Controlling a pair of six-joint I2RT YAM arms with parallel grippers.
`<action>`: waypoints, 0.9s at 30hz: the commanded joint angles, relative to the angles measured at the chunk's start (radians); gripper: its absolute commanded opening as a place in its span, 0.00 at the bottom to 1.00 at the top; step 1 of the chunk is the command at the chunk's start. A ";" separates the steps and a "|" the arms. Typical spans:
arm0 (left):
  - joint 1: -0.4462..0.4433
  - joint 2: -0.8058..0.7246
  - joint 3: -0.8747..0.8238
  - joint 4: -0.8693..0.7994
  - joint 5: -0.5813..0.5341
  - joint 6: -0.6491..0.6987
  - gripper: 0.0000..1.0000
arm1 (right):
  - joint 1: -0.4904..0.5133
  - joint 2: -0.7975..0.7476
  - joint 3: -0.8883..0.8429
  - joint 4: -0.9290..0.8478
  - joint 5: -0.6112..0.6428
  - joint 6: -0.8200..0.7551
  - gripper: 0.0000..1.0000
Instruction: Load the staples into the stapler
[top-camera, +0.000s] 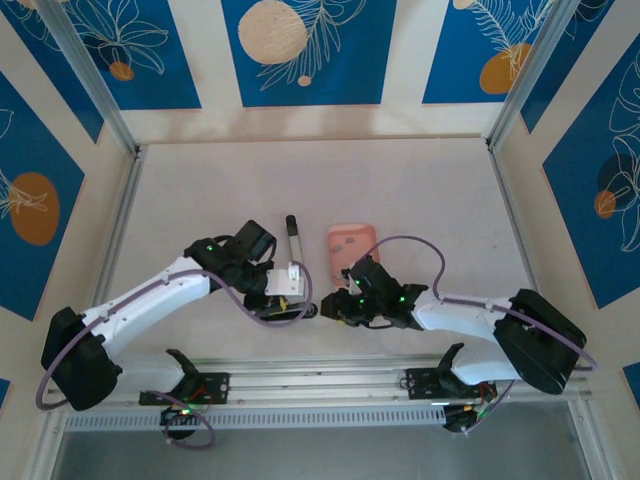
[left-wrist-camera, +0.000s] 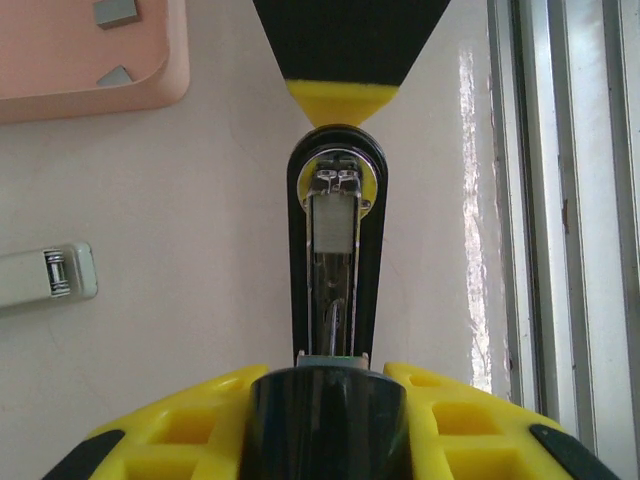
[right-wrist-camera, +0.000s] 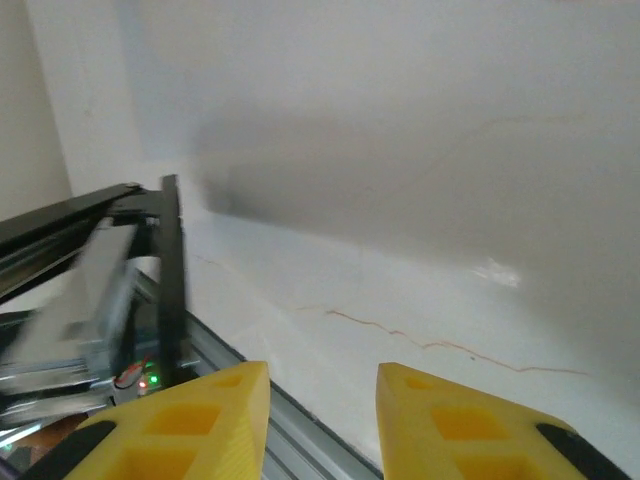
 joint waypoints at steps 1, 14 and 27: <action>-0.021 0.006 0.058 0.008 0.009 0.014 0.14 | 0.007 0.046 0.020 0.019 -0.042 0.020 0.33; -0.086 0.131 0.136 -0.026 -0.077 -0.038 0.13 | 0.006 0.079 0.031 0.067 -0.068 0.004 0.30; -0.137 0.324 0.309 -0.276 -0.240 -0.039 0.11 | -0.037 -0.052 -0.042 -0.027 -0.027 -0.016 0.31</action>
